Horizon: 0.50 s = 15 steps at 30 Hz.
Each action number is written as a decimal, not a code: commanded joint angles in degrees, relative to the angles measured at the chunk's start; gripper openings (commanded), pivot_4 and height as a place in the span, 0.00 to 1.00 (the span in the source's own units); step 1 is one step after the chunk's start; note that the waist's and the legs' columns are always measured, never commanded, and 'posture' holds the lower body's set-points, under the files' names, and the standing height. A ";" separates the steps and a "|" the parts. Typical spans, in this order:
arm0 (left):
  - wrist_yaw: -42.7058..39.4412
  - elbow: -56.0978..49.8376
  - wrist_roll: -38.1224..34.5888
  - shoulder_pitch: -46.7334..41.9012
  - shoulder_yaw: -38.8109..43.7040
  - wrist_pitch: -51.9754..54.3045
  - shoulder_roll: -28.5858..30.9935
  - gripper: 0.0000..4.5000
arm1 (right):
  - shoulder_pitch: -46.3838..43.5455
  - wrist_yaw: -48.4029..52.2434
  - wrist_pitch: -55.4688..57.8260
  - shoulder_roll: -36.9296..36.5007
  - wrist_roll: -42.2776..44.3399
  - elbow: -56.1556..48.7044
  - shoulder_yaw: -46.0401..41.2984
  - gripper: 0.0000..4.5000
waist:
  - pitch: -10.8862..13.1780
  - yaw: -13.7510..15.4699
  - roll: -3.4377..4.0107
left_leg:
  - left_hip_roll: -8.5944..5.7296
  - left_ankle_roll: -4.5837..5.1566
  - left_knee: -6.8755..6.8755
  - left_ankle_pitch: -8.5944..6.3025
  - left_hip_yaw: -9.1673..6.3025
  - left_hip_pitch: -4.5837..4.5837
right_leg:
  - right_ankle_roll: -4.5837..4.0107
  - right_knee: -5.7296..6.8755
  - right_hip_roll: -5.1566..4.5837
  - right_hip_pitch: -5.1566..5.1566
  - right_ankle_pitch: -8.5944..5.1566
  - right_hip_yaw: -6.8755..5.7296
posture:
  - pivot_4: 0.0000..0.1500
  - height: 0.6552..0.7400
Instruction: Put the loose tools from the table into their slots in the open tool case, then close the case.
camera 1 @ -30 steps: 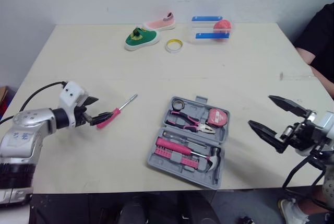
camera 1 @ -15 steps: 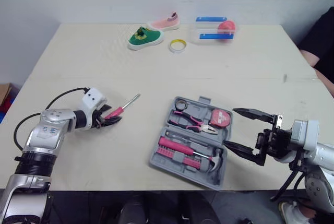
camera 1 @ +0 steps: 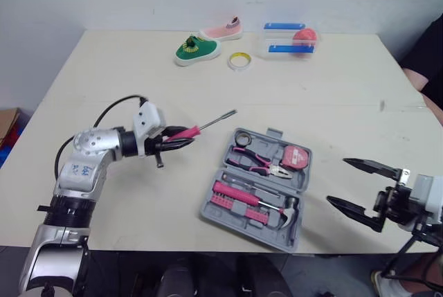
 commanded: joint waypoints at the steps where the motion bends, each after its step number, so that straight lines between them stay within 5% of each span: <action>1: -5.87 -5.36 -0.94 -1.59 -4.59 0.75 0.38 0.13 | 1.66 1.75 -2.18 -0.71 0.53 0.03 -2.77 1.00 | 0.00 -0.35 0.01 | -0.08 -0.02 -0.02 0.01 0.03 0.05 | 0.00 0.00 0.02 0.01 0.00 0.05 | 1.00 1.00; 7: -11.67 -13.61 0.31 -2.64 -15.90 11.69 1.93 0.13 | 5.49 -0.80 0.43 0.63 3.60 -4.20 -5.20 1.00 | 0.00 -0.39 0.04 | 0.05 -0.23 -0.04 0.08 0.06 0.13 | 0.02 0.03 0.38 -0.03 -0.01 0.35 | 1.00 1.00; 15: -10.36 -15.82 7.74 -4.64 -24.42 13.33 -0.17 0.13 | 14.03 6.41 -0.62 -0.82 2.59 -9.78 -3.11 1.00 | 0.01 -0.17 0.04 | 0.22 -0.20 0.00 0.04 0.08 0.11 | 0.05 0.01 0.74 -0.02 -0.03 0.59 | 1.00 1.00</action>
